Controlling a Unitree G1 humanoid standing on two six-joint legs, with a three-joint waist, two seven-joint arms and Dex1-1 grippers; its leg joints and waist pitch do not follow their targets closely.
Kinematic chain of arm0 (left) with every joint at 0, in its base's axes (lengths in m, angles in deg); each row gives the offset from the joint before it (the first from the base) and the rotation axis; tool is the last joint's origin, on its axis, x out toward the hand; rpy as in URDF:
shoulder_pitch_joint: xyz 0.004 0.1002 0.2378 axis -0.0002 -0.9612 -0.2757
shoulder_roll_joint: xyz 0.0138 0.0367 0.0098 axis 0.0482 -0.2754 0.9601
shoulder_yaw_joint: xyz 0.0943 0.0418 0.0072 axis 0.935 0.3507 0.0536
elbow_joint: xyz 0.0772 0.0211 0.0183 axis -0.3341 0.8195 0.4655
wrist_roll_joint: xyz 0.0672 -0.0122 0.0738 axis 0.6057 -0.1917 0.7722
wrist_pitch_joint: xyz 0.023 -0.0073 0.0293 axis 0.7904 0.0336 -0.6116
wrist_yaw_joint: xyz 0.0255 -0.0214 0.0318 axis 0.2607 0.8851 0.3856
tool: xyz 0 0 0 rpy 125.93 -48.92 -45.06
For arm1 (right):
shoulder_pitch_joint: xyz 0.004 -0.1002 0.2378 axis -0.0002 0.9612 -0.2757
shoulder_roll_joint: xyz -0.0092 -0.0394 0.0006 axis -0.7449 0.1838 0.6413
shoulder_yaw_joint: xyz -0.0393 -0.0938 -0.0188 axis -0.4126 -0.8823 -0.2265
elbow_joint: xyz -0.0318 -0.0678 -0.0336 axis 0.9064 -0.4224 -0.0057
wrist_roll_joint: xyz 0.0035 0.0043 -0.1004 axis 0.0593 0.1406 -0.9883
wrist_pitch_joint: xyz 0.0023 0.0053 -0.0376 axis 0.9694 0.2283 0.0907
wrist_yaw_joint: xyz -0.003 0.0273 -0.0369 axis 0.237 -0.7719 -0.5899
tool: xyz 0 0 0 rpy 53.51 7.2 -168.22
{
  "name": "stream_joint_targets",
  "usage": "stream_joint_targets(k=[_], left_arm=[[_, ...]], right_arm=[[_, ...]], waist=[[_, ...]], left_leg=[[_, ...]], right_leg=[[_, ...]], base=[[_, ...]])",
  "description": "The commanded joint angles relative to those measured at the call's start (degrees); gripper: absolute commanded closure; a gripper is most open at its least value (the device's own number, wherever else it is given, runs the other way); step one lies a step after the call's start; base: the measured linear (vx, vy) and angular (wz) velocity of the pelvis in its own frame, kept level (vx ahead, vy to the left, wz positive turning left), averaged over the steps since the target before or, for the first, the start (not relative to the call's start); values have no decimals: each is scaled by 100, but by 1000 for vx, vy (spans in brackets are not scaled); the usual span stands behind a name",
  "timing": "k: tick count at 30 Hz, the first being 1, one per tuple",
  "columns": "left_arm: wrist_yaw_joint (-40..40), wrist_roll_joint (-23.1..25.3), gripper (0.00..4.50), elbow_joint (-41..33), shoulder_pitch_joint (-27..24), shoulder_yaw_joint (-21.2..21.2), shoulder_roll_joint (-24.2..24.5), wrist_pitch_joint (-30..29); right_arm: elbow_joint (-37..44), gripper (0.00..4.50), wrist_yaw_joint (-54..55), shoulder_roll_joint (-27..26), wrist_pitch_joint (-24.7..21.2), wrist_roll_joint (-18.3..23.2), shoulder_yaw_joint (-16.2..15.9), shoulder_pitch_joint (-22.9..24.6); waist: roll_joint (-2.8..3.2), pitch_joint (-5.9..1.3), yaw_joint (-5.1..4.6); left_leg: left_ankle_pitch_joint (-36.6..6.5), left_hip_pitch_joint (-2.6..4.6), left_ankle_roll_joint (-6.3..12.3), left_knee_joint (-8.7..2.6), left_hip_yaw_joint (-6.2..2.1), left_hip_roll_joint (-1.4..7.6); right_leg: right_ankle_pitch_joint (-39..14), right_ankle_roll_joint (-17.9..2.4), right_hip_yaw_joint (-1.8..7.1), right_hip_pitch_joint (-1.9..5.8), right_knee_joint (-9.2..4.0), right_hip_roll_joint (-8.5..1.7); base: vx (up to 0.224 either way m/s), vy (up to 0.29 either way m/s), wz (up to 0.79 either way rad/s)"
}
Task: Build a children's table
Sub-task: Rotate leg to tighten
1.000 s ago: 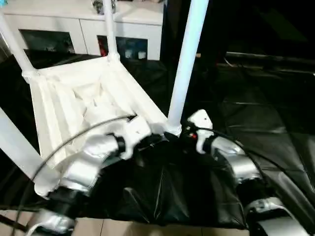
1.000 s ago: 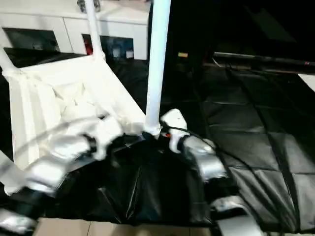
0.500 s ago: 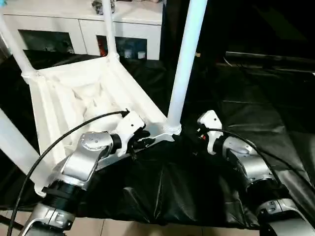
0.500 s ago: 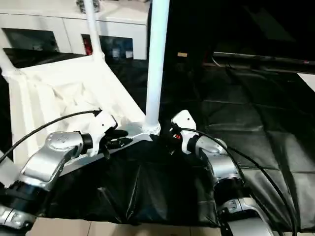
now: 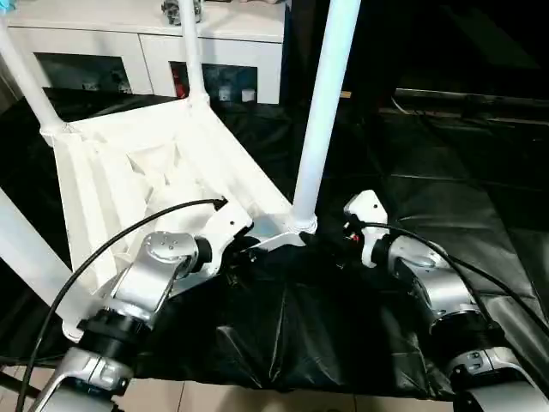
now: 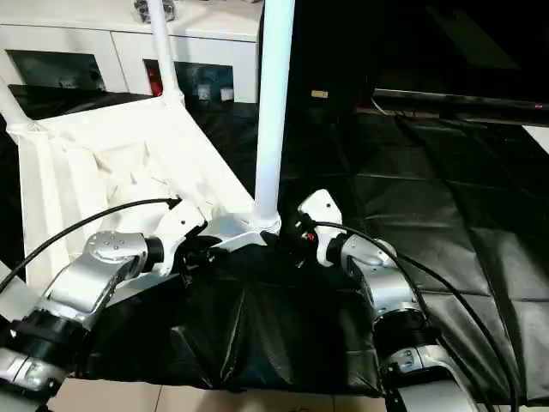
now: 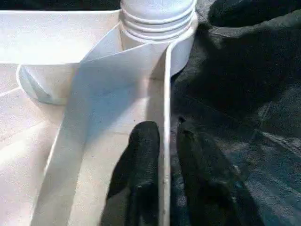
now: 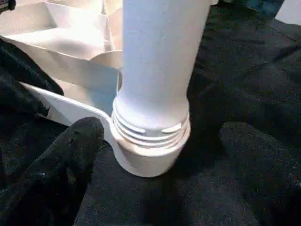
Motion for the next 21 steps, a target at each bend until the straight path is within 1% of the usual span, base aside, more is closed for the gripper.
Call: stream_joint_targets(k=[1,3,4,5,9,10,11,12,13,15,16,17,21], left_arm=[[52,41,410,110,70,70,40,12],[186,1,416,156,86,123,68,59],[186,1,421,156,86,123,68,59],[272,1,443,181,78,173,91,93],[525,10,443,106,-1,339,173,113],[645,-30,443,23,-65,395,186,90],[688,-29,443,0,-89,422,198,122],[755,-22,443,-37,-130,467,219,183],[764,-21,443,-41,-135,473,223,187],[984,-53,443,-142,-243,560,291,436],[1102,-97,443,-204,-296,590,321,529],[1204,-143,443,-283,-354,617,351,567],[1392,-290,443,-567,-525,638,405,658]], right_arm=[[93,0,-34,54,-33,22,20,35],[100,0,-87,78,-16,-4,-17,26],[100,0,-87,78,-16,-4,-17,26],[81,0,-133,97,21,-29,-52,10],[-11,0,-299,119,44,-3,-87,-66],[-45,0,-441,134,23,39,-107,-110],[-49,0,-478,146,33,28,-128,-120],[-52,0,-537,168,51,7,-164,-132],[-53,0,-537,171,55,1,-168,-134],[-77,0,-600,220,122,-97,-248,-166],[-89,0,-661,240,134,-128,-288,-182],[-94,0,-740,260,139,-151,-331,-191],[-66,0,-1086,339,204,-253,-528,-166]], waist=[[72,-386,19],[68,-386,18],[76,-388,16],[77,-389,18],[86,-396,12],[79,-401,14],[84,-399,16],[73,-394,17],[82,-391,18],[69,-384,29],[74,-381,37],[64,-381,34],[56,-375,51]], left_leg=[[-1256,-45,270,-335,134,-133],[-1259,-50,270,-333,134,-135],[-1252,-51,275,-331,134,-133],[-1247,-50,277,-331,132,-133],[-1190,-50,317,-327,135,-130],[-1177,-47,331,-327,134,-123],[-1173,-50,336,-329,131,-122],[-1172,-49,347,-328,134,-121],[-1197,-45,347,-329,136,-116],[-1262,-43,331,-336,134,-111],[-1309,-32,317,-339,135,-107],[-1343,-33,317,-340,140,-106],[-1333,-39,308,-345,137,-99]], right_leg=[[-1062,-1342,79,415,-352,-55],[-1061,-1346,79,421,-350,-56],[-1042,-1353,80,420,-347,-56],[-1030,-1355,79,421,-347,-56],[-855,-1424,78,425,-329,-52],[-825,-1449,77,428,-322,-58],[-819,-1464,76,431,-318,-59],[-824,-1474,76,430,-320,-59],[-862,-1473,78,426,-326,-63],[-1004,-1448,75,418,-335,-68],[-1097,-1419,77,404,-346,-72],[-1132,-1405,79,404,-349,-68],[-1144,-1372,85,401,-336,-70]], base=[[0,0,0],[0,0,0],[0,0,0],[0,0,0],[0,0,0],[0,0,0],[0,0,0],[0,0,0],[0,0,0],[0,0,0],[0,0,0],[0,0,0],[0,0,0]])
